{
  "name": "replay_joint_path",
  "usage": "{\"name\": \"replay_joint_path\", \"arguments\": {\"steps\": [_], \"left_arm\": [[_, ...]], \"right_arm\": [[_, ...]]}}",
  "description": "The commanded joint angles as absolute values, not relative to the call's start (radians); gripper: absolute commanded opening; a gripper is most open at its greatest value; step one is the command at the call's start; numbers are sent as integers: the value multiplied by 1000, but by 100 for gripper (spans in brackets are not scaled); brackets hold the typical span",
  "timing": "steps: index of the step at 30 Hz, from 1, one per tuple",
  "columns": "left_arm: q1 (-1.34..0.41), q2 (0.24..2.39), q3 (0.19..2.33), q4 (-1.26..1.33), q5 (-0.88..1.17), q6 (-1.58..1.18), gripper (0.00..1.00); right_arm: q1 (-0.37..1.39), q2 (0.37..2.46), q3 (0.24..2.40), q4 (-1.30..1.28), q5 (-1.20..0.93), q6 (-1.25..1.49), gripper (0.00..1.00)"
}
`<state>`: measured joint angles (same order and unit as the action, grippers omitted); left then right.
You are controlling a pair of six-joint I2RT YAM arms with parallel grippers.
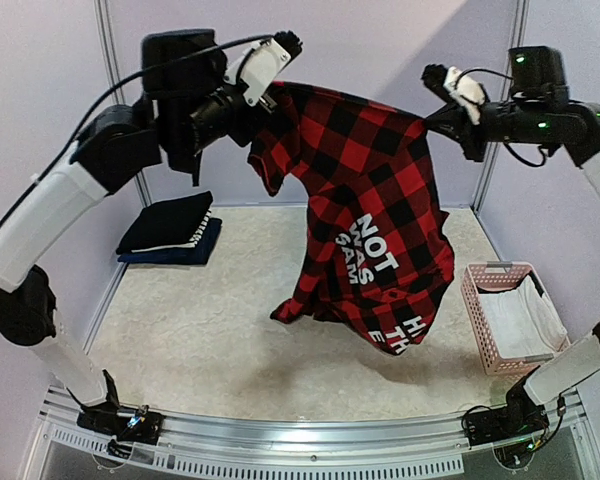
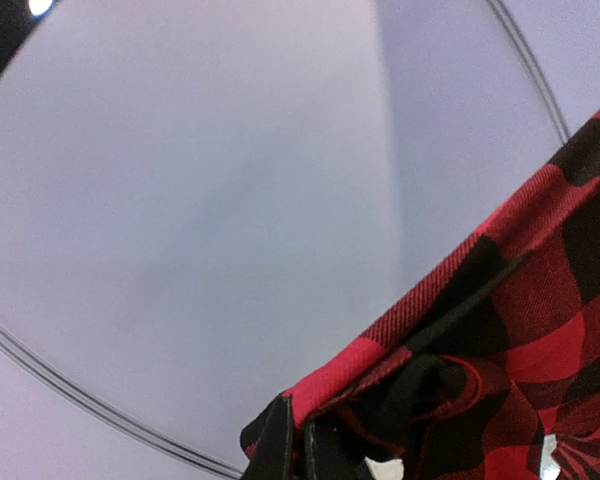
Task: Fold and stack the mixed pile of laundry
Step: Flatten out the crumpled shirt at the center of the board.
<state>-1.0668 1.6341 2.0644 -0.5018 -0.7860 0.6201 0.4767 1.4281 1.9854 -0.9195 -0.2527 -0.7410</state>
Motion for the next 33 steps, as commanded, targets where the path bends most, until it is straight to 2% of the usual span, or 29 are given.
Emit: {"name": "replay_joint_path", "arguments": {"steps": [1,4,8,10,13,16,20,22,24,28,31,33], "left_arm": [[-834,1725,2067,-638,-739,397,0],[-699,1801,2100,-647,-698,321,0],[-587,1866,2277,-659,-640,252,0],[-584,1881,2383,-657,-606,271,0],[-601,1893,2537,-671,-510,308,0],[-671,1843,2559,-608,-419,379,0],[-851,1784,2552,-575,-274,555,0],[-958,1777,2548,-617,-233,591,0],[-1050,1769,2510,-682,-231,588,0],[-1188,1723,2215,-745,-208,492,0],[-1275,1706,2045,-828,-93,382,1],[-1331,1729,2020,-923,34,306,25]], "right_arm": [[444,1579,1937,-693,-35,-696,0],[436,1767,2107,-671,-6,-657,0],[441,2054,2538,-718,-5,-638,0],[452,2157,2689,-671,31,-639,0],[475,2148,2662,-493,17,-650,0],[476,2033,2610,-372,-27,-599,0],[476,1905,2582,-414,-63,-601,0],[462,1828,2500,-486,-85,-618,0],[440,1730,2299,-571,-146,-627,0],[427,1462,1830,-840,-296,-760,0],[432,1285,1456,-1020,-376,-881,1],[440,1123,1253,-1144,-403,-941,13]]}}
